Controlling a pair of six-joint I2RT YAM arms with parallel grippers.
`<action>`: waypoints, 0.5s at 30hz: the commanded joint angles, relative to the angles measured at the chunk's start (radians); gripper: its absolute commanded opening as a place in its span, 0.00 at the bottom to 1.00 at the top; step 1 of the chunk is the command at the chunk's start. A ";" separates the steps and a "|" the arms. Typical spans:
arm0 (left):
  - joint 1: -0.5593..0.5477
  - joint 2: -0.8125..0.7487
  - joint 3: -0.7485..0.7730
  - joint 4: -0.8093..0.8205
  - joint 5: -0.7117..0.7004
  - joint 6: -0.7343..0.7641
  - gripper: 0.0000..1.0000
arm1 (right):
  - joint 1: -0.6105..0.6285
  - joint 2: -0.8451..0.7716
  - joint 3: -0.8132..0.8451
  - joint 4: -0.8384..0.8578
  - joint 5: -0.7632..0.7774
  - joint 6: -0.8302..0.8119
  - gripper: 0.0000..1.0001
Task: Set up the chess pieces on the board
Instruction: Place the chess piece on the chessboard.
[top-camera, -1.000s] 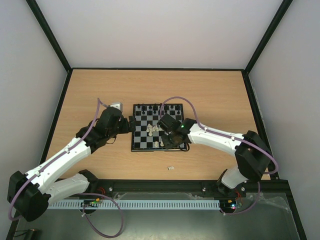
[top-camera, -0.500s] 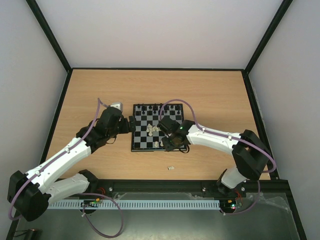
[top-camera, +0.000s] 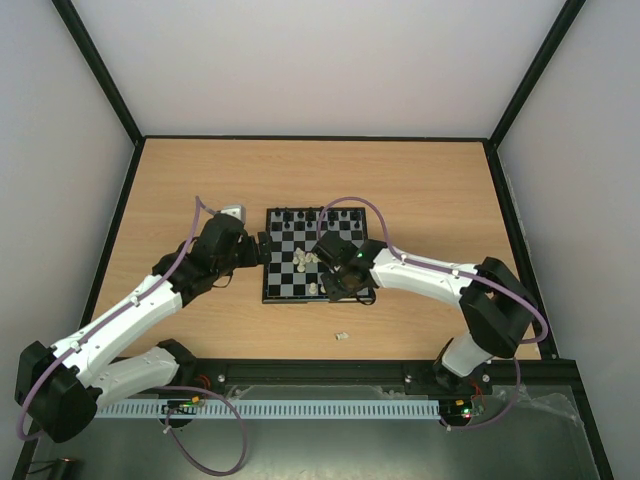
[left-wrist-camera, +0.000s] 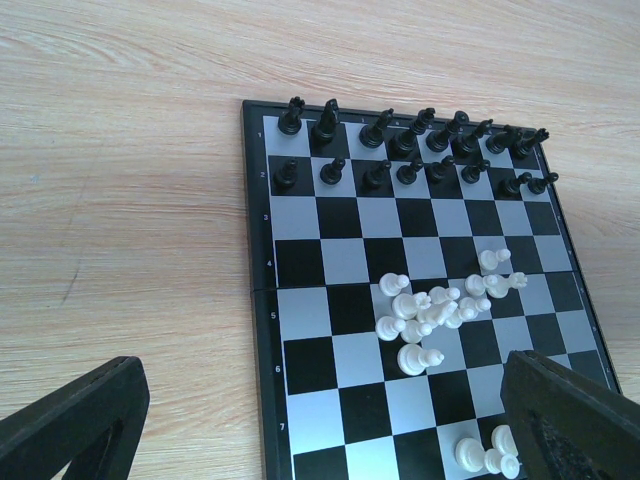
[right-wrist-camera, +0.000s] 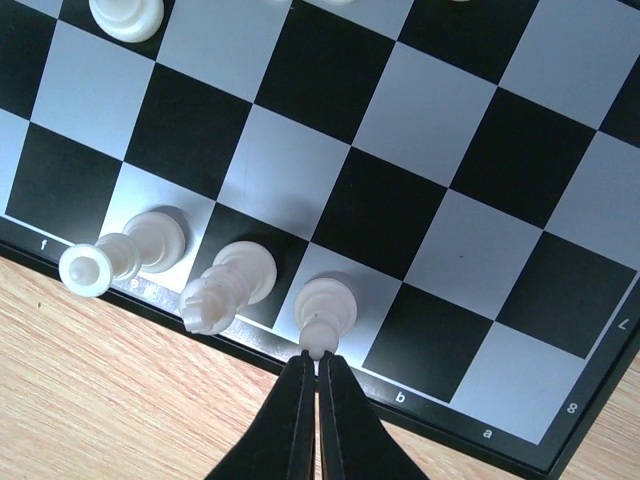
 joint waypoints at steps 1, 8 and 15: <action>-0.004 0.000 0.018 0.005 -0.001 0.001 0.99 | 0.007 0.037 0.003 -0.032 0.018 -0.001 0.03; -0.005 -0.003 0.017 0.003 0.000 0.000 0.99 | 0.007 0.007 0.005 -0.051 0.017 -0.003 0.30; -0.007 0.027 0.017 0.025 0.039 0.018 0.99 | 0.007 -0.062 0.042 -0.084 0.062 0.003 0.54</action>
